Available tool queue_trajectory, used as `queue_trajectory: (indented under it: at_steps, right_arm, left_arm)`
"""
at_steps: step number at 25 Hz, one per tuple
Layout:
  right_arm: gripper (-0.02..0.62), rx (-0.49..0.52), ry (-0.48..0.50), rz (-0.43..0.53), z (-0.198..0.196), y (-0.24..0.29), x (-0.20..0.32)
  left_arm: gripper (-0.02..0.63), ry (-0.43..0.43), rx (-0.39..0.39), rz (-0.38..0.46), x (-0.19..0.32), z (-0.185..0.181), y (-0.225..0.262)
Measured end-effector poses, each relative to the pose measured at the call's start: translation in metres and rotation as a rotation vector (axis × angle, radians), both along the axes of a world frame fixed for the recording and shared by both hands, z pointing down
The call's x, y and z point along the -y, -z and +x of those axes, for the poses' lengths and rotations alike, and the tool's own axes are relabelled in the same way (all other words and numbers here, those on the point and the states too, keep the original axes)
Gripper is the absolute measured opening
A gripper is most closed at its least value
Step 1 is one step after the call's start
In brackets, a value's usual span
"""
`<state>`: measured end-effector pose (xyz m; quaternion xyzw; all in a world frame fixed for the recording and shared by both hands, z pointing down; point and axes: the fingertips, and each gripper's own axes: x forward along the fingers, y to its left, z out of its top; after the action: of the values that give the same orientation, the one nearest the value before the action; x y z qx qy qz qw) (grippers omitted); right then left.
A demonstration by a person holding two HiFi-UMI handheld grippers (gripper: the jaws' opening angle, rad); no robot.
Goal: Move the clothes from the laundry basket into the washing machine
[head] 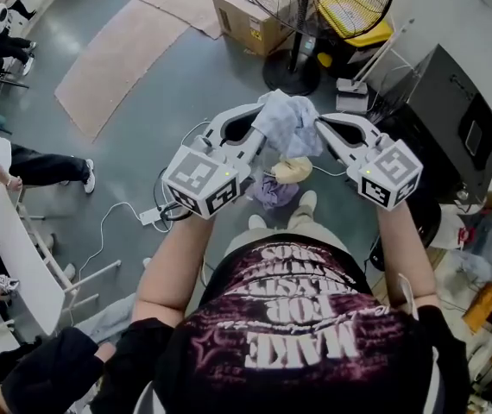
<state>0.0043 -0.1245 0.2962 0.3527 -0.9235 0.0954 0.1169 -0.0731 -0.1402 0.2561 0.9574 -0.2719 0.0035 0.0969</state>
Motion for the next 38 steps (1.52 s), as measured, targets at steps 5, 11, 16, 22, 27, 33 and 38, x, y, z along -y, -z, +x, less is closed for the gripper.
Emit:
queue_trajectory:
  at_steps: [5, 11, 16, 22, 27, 33, 38]
  right_arm:
    - [0.113, -0.029, 0.081, 0.007, -0.028, -0.012, -0.008]
    - [0.353, -0.040, 0.122, -0.050, -0.042, -0.031, -0.012]
    - [0.407, -0.065, 0.132, -0.069, -0.047, -0.047, -0.008]
    - [0.252, -0.007, 0.127, -0.086, -0.056, -0.058, -0.004]
    - [0.094, 0.017, 0.109, -0.058, -0.062, -0.055, -0.001]
    - [0.078, 0.068, 0.016, -0.071, -0.041, -0.050, 0.013]
    - [0.078, 0.051, -0.033, -0.019, -0.022, -0.032, 0.023]
  left_arm:
    - [0.017, -0.051, -0.001, 0.024, -0.011, 0.012, 0.013]
    - [0.017, -0.112, 0.028, 0.018, -0.026, 0.032, 0.014]
    - [0.017, -0.155, 0.085, 0.011, -0.038, 0.052, 0.004]
    - [0.017, -0.168, 0.111, -0.005, -0.039, 0.059, -0.007]
    - [0.017, -0.170, 0.104, -0.010, -0.037, 0.060, -0.008]
    - [0.021, -0.118, 0.078, -0.018, -0.028, 0.042, -0.014]
    - [0.118, -0.083, 0.112, -0.035, -0.027, 0.023, -0.034]
